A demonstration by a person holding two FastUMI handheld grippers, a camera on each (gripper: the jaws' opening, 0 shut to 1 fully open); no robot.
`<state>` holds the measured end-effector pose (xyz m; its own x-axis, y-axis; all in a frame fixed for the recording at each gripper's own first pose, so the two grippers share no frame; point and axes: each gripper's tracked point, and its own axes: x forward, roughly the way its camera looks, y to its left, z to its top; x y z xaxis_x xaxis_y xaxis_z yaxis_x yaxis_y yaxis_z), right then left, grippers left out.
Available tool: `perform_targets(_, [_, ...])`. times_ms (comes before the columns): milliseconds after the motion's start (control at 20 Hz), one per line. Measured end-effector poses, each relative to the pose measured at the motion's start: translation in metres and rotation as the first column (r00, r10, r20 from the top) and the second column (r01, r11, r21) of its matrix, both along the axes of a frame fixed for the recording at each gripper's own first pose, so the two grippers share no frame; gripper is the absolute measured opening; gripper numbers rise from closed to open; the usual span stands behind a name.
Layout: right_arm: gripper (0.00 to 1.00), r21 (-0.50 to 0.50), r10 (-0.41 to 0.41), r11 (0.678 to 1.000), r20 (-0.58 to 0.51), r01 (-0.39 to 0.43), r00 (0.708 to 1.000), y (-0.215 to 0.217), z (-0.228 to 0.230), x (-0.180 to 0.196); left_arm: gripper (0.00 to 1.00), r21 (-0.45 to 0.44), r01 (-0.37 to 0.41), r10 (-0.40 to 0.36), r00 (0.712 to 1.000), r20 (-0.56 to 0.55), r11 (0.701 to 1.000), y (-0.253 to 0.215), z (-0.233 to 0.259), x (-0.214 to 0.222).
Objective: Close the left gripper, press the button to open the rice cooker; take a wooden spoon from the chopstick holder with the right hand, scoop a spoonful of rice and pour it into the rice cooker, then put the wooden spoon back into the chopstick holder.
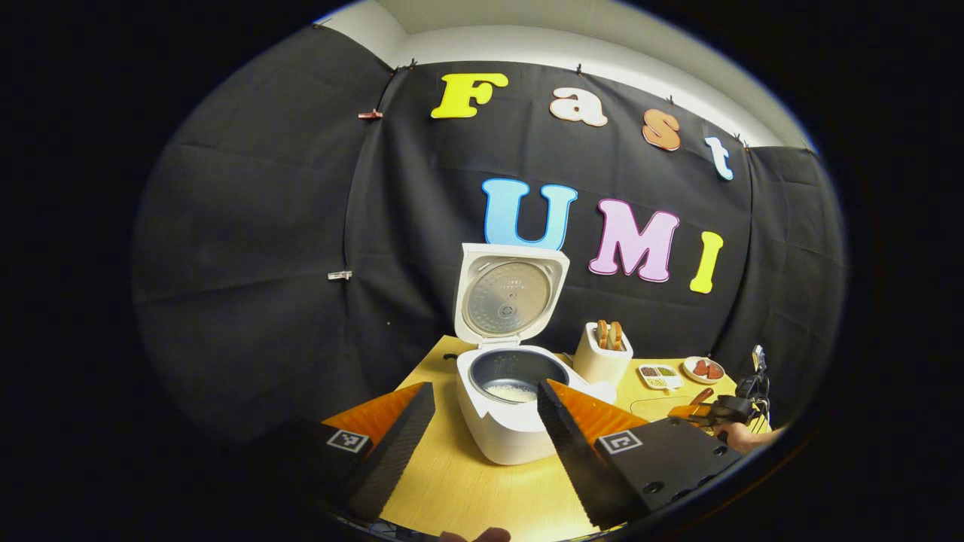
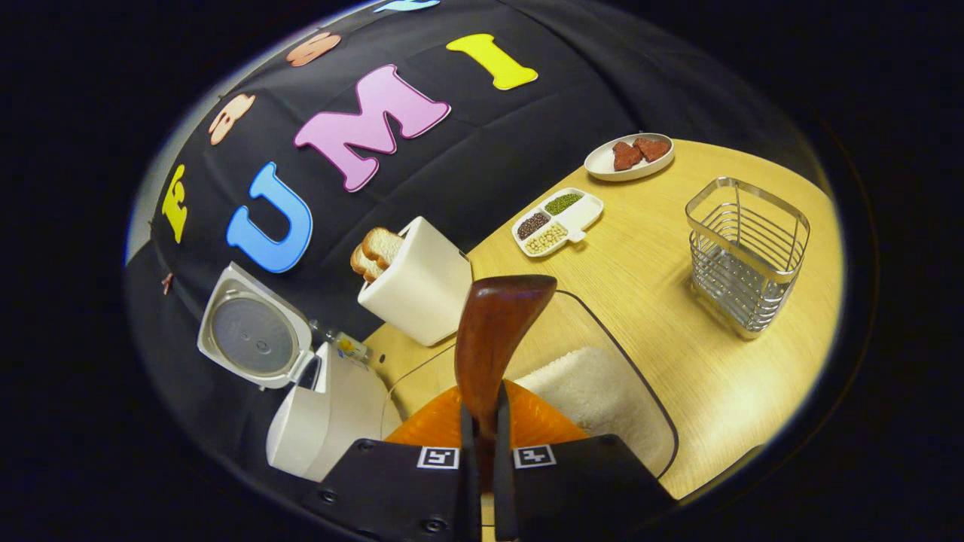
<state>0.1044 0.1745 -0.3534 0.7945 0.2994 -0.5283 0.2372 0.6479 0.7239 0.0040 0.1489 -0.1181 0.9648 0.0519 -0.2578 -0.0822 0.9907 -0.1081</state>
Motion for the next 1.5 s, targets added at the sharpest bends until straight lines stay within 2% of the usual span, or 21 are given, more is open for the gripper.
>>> perform_targets(200, [0.11, 0.079, -0.055, 0.995, 0.003, 0.054, 0.999, -0.009, 0.006, 0.000, 0.96, 0.003, -0.006, 0.006, 1.000, 0.009, 1.000, 0.001, 0.005, -0.002])
perform_targets(550, [0.11, 0.206, -0.164, 0.967, 0.041, 0.153, 0.986, -0.030, 0.036, 0.012, 0.95, -0.008, -0.018, 0.018, 1.000, 0.013, 1.000, 0.004, 0.008, -0.005])
perform_targets(750, [0.11, 0.214, -0.171, 0.964, 0.059, 0.155, 0.983, -0.041, 0.050, 0.013, 0.95, -0.020, -0.021, 0.021, 1.000, 0.014, 1.000, 0.003, 0.007, -0.004])
perform_targets(1050, [0.12, 0.312, -0.198, 0.934, 0.046, 0.174, 0.979, -0.046, 0.081, 0.018, 0.95, -0.026, -0.020, 0.020, 1.000, 0.020, 0.999, 0.003, 0.007, 0.001])
perform_targets(1150, [0.11, 0.354, -0.178, 0.924, 0.059, 0.146, 0.982, -0.039, 0.103, 0.020, 0.95, -0.031, -0.020, 0.021, 0.999, 0.024, 0.999, 0.004, 0.008, 0.002])
perform_targets(1350, [0.11, 0.452, -0.202, 0.882, 0.106, 0.134, 0.974, -0.025, 0.160, 0.037, 0.95, -0.039, -0.029, 0.030, 0.999, 0.028, 0.999, 0.007, 0.008, 0.006])
perform_targets(1500, [0.11, 0.466, -0.187, 0.878, 0.117, 0.112, 0.975, -0.001, 0.190, 0.052, 0.95, -0.049, -0.034, 0.035, 0.999, 0.021, 0.998, 0.009, 0.001, 0.007])
